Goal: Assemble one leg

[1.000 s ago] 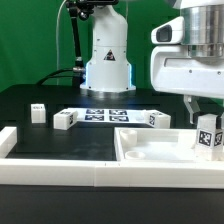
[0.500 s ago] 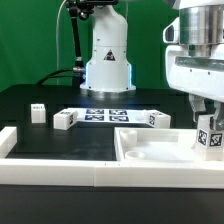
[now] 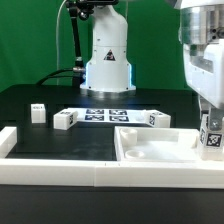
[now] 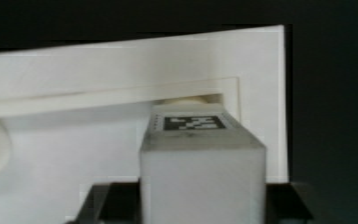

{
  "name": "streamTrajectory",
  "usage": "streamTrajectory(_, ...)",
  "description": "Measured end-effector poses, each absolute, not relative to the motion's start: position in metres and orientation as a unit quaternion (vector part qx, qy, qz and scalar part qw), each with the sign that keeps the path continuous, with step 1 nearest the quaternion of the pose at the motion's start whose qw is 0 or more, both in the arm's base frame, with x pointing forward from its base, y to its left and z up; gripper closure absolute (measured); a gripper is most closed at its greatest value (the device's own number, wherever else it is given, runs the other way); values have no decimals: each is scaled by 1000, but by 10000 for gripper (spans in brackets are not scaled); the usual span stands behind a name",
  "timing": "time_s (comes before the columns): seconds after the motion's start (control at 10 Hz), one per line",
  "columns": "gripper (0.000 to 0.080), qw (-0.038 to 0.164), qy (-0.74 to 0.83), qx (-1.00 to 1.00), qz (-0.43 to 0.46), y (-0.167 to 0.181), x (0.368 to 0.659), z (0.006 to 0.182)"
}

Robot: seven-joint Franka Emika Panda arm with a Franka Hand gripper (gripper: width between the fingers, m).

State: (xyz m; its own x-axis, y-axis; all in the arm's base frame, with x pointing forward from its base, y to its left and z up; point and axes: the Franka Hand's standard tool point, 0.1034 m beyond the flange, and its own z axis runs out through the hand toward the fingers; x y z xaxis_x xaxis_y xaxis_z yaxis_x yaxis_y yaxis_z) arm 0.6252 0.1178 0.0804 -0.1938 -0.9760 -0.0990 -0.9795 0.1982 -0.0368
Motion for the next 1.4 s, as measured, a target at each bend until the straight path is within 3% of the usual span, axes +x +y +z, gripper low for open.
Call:
streamTrajectory(0.5, 508, 49, 795, -604, 19, 117, 625, 80)
streamTrajectory(0.7, 227, 50, 794, -606, 19, 118, 625, 80)
streamTrajectory(0.8, 227, 50, 793, -607, 19, 119, 625, 80)
streamTrajectory(0.9, 165, 50, 792, -608, 19, 119, 625, 80)
streamTrajectory(1.0, 154, 50, 789, -612, 19, 120, 625, 80)
streamTrajectory(1.4, 151, 54, 693, -719, 12, 116, 628, 82)
